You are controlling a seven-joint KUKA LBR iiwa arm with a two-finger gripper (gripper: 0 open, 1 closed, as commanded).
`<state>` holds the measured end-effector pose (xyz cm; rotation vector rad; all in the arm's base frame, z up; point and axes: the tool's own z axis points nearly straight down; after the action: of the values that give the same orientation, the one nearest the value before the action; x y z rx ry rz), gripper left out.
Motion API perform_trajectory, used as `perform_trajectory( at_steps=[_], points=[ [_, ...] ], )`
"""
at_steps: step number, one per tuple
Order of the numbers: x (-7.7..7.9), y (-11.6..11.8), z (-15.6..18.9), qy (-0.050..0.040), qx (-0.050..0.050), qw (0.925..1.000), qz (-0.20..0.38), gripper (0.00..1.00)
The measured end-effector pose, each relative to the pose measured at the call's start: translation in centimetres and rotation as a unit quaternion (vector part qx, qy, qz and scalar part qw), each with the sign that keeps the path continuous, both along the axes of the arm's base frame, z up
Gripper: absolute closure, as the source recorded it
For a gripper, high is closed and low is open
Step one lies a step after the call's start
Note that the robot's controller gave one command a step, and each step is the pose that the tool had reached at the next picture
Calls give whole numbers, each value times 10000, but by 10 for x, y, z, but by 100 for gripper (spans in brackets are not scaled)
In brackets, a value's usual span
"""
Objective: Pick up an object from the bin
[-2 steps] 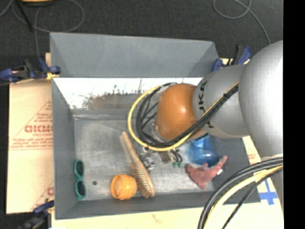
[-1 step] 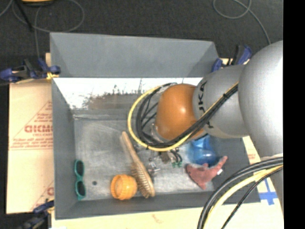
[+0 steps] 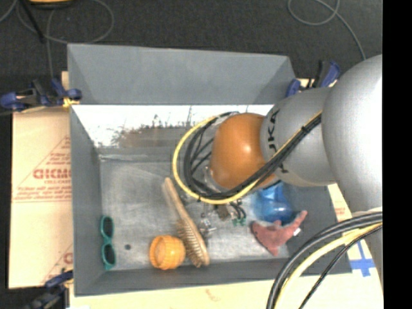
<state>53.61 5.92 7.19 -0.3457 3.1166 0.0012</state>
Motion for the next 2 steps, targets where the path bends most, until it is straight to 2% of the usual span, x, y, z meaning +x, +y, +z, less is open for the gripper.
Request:
perform_trajectory(
  at_steps=[1,2],
  points=[
    [-33,81,1,4,-20,9873,1589,100],
    [-33,81,1,4,-20,9873,1588,100]
  ],
)
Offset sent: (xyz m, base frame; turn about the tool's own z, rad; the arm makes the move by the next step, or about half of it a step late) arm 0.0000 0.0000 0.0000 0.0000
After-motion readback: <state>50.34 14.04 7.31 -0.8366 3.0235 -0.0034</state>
